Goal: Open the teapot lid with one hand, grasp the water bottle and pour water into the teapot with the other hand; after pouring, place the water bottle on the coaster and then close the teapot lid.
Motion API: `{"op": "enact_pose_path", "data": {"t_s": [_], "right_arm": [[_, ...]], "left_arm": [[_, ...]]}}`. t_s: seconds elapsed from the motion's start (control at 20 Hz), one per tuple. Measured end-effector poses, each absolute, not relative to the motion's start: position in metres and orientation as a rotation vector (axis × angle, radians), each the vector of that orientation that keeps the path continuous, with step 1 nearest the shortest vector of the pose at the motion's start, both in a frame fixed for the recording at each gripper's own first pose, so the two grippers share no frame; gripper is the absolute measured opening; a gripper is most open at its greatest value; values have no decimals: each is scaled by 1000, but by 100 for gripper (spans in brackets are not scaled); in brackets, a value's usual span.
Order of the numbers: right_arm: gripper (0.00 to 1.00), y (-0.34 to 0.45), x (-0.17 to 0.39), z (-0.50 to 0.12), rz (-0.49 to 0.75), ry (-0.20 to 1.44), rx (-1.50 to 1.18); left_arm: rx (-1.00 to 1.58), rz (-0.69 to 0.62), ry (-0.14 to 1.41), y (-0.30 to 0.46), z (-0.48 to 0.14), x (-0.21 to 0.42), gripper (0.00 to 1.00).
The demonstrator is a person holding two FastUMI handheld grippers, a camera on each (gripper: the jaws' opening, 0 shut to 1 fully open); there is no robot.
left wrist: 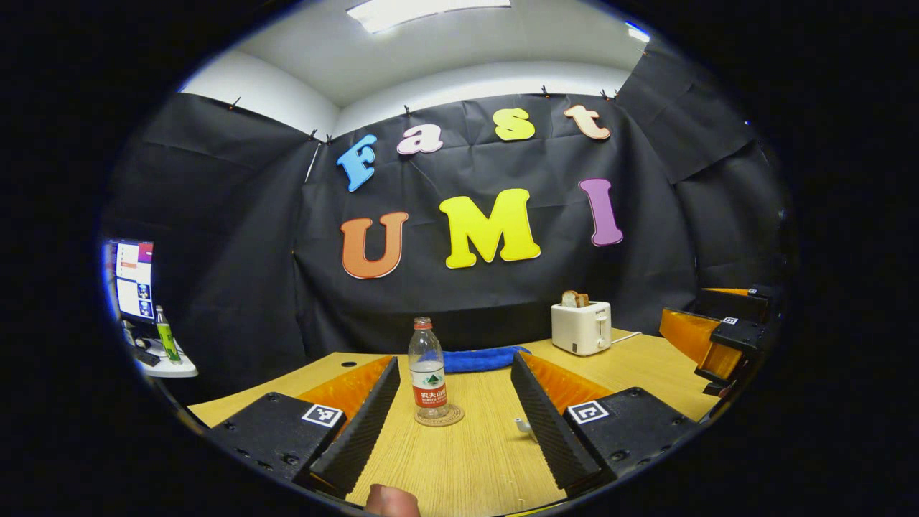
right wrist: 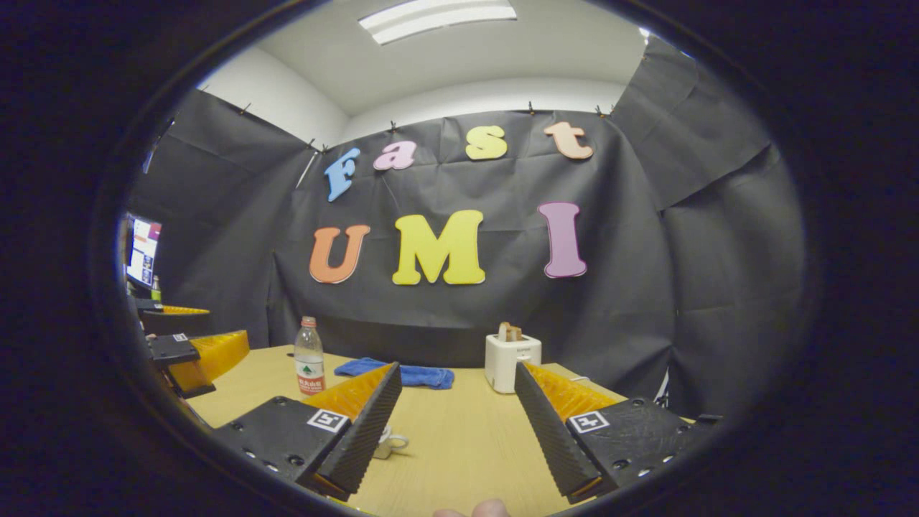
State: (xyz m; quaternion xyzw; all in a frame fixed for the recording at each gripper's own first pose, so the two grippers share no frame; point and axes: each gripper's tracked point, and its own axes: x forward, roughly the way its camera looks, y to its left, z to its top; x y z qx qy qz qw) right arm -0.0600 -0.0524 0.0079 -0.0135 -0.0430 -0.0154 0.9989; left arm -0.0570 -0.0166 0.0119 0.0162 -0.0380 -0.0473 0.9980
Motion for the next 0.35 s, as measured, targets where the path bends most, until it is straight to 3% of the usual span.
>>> {"op": "enact_pose_path", "data": {"t_s": [0.1,0.15,0.35], "right_arm": [[95,-53,-60,10,-37,-82,-38],[94,-53,-60,11,-40,-84,-40],[95,-49,-58,8,-39,-71,-43]], "left_arm": [[17,-101,-73,-18,12,-55,93],[14,-105,-67,-19,11,-54,98],[22,-93,-60,-12,9,-53,98]]}}
